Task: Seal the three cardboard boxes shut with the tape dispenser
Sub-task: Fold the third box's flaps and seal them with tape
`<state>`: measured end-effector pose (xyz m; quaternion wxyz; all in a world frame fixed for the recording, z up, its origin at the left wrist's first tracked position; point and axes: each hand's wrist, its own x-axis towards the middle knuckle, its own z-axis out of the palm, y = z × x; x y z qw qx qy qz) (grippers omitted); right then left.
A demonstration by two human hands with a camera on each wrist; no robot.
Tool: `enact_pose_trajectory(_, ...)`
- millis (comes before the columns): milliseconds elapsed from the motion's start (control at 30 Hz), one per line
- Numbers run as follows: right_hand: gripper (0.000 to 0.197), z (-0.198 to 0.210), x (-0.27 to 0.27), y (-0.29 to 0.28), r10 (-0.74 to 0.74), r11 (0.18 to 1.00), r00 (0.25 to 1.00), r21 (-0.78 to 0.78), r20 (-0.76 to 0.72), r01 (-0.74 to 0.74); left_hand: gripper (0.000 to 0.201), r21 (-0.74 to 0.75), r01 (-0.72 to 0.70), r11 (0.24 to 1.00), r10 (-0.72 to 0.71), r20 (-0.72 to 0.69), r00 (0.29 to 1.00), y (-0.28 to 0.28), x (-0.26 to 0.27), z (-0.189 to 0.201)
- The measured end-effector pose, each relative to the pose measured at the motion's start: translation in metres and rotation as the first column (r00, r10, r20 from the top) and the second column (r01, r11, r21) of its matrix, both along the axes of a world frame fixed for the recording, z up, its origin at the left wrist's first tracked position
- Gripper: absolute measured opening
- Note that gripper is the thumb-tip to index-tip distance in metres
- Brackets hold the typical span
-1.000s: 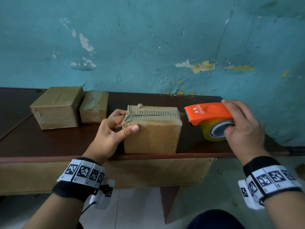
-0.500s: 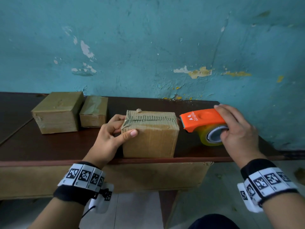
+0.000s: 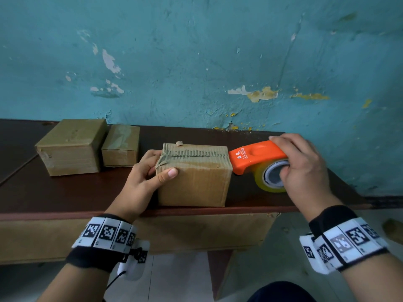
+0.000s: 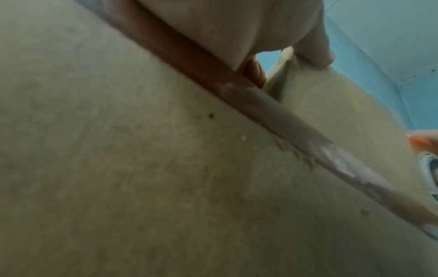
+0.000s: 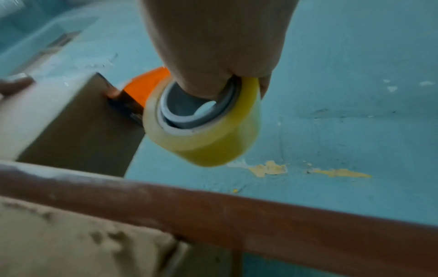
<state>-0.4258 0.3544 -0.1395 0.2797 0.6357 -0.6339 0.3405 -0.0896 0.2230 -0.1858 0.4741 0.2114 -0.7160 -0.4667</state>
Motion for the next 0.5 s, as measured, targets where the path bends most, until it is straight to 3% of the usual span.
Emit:
enact_pose_trajectory(300,0.054,0.017,0.019,-0.004,-0.097,0.994,0.990,-0.064,-0.102,0.091,0.031,0.035,0.027,0.999,-0.028,0.013,1.000,-0.002,0.001,-0.001)
enact_pose_trajectory(500,0.047,0.046,0.028,-0.015,-0.084,0.991,0.955,-0.120,-0.283,0.052,0.024,0.023,0.019,1.000,-0.020,0.038,0.999,-0.002,0.001,0.000)
